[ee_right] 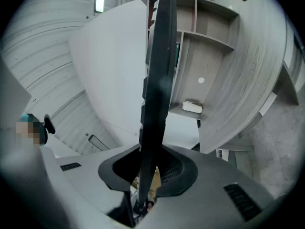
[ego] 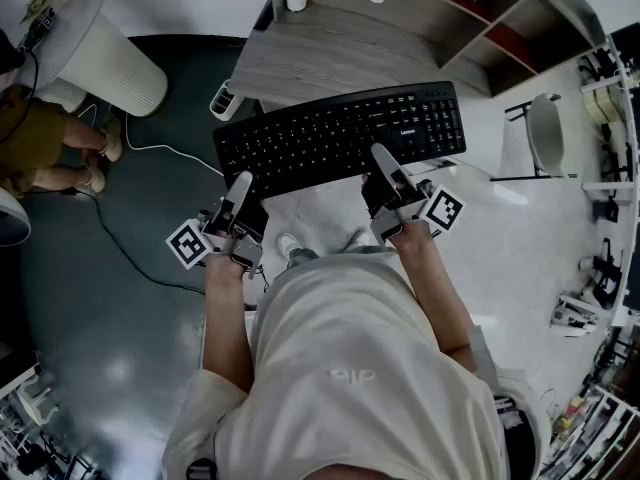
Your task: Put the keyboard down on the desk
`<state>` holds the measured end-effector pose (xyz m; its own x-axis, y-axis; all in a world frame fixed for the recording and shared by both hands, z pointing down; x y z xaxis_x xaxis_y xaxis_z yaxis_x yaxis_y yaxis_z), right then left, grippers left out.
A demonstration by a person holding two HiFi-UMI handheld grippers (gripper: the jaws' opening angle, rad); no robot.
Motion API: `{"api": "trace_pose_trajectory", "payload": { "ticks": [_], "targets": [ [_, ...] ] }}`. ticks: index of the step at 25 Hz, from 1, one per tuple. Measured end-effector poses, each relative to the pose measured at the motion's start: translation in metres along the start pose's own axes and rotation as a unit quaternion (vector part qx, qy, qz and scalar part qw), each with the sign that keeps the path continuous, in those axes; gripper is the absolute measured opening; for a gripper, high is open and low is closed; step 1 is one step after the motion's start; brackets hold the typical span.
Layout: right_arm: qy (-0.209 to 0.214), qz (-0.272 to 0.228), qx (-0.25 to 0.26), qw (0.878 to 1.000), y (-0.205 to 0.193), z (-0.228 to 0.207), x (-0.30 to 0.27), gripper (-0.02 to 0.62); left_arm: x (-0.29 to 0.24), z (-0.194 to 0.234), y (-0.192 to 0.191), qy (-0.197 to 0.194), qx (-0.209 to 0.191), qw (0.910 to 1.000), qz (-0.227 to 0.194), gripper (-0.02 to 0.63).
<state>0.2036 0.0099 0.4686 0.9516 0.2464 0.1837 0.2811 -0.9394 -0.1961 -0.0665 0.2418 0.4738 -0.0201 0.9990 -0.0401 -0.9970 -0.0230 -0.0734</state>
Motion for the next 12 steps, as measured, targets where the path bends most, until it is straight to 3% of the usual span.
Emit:
{"api": "trace_pose_trajectory", "payload": {
  "ticks": [12],
  "targets": [
    [-0.009,-0.011,-0.013,1.0,-0.0028,-0.0006,0.0027,0.095,-0.0009,-0.002,-0.0002,0.01,0.011,0.9999,0.001,0.086]
  ]
}}
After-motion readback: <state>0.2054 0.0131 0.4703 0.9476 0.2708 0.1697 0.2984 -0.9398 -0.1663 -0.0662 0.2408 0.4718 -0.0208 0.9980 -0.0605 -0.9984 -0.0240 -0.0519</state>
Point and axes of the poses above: the fingertips, and each gripper's own axes: x backward along the fingers, z to its left, y out of its top, the point moved 10 cm from there along x, backward along the fingers, and after that the axes turned 9 degrees about y, right-handed, at the moved point
